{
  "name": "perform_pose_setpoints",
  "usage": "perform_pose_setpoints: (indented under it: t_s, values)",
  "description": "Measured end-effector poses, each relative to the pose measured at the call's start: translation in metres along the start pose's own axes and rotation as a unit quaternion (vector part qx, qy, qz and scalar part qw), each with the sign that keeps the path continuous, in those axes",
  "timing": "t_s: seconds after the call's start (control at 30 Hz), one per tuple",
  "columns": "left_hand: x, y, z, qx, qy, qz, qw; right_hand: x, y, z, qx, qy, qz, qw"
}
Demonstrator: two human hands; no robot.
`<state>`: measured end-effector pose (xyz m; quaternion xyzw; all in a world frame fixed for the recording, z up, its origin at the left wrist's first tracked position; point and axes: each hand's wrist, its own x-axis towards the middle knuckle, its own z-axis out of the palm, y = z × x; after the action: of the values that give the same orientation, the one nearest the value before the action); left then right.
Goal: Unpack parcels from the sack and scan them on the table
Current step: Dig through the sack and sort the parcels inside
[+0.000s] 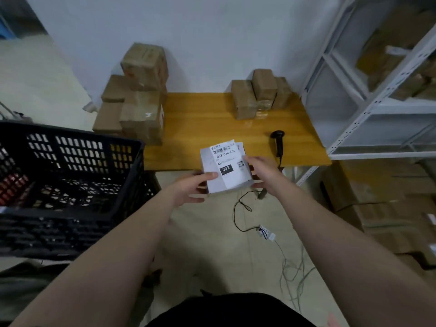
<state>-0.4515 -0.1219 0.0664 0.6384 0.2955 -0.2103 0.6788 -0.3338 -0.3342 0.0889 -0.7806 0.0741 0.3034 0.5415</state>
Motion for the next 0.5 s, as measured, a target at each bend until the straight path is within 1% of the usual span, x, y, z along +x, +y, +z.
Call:
perform_pose_setpoints:
  t_s: [0.07,0.2,0.3,0.4,0.5]
  values:
    - [-0.032,-0.02,0.004,0.01,0.002,0.009,1.0,-0.035,0.015,0.006,0.006,-0.003,-0.015,1.0]
    - [-0.099,-0.063,0.018,0.01,0.041,0.06,0.997,-0.101,0.051,0.016,0.035,-0.011,-0.046,0.998]
    - [-0.152,-0.105,0.03,-0.017,0.093,0.087,0.992,-0.149,0.077,0.027,0.026,-0.027,-0.071,0.997]
    - [-0.205,-0.151,0.042,-0.062,0.135,0.087,0.985,-0.195,0.105,0.045,0.025,-0.047,-0.088,0.995]
    - [-0.256,-0.193,0.047,-0.079,0.183,0.092,0.976,-0.237,0.129,0.067,0.018,-0.067,-0.098,0.993]
